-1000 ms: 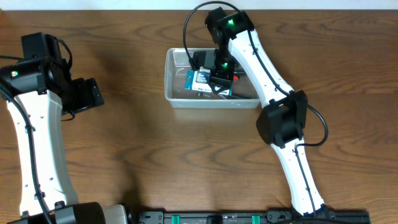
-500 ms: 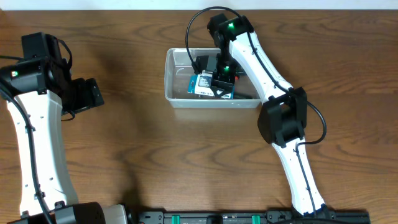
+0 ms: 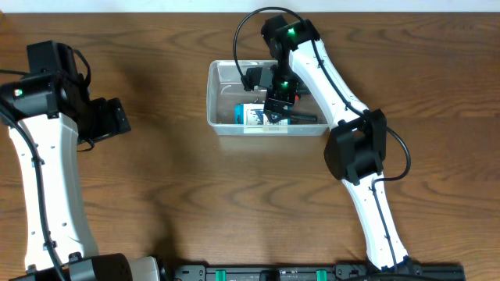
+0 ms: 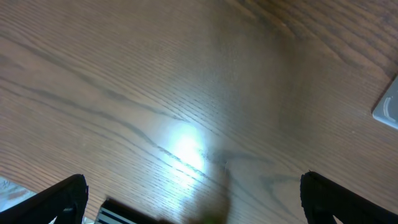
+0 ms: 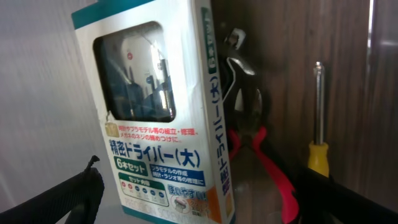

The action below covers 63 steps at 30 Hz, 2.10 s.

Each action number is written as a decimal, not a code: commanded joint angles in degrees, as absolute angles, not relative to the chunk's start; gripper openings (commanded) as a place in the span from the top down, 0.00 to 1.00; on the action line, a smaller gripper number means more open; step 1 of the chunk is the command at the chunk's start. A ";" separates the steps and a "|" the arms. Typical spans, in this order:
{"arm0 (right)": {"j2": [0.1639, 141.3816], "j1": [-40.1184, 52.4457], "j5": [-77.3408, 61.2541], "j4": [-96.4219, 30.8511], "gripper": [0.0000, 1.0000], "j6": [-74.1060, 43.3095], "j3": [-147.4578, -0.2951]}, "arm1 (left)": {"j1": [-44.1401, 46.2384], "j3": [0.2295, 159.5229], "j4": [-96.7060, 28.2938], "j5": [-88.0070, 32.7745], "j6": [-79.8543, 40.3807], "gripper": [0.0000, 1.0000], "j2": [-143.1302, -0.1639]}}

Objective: Pack container

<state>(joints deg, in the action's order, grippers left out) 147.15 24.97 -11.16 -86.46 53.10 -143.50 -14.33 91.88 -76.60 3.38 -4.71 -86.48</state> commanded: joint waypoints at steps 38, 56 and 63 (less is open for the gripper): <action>109.25 6.09 4.80 -97.34 0.01 3.68 -178.82 | -14.57 93.14 -76.58 -3.51 -2.04 0.02 -83.13; 81.10 -7.79 -3.49 -94.13 0.01 3.46 -122.76 | -14.55 85.73 -78.59 -13.06 3.07 0.02 -54.52; 72.51 -14.11 -7.25 -86.04 0.01 5.23 -100.57 | -14.55 74.87 -82.11 -15.90 4.51 0.03 -41.95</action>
<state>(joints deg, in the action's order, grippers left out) 75.61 -11.68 -3.68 -88.05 4.21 -107.50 -14.41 78.52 -81.23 -13.34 3.27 -45.80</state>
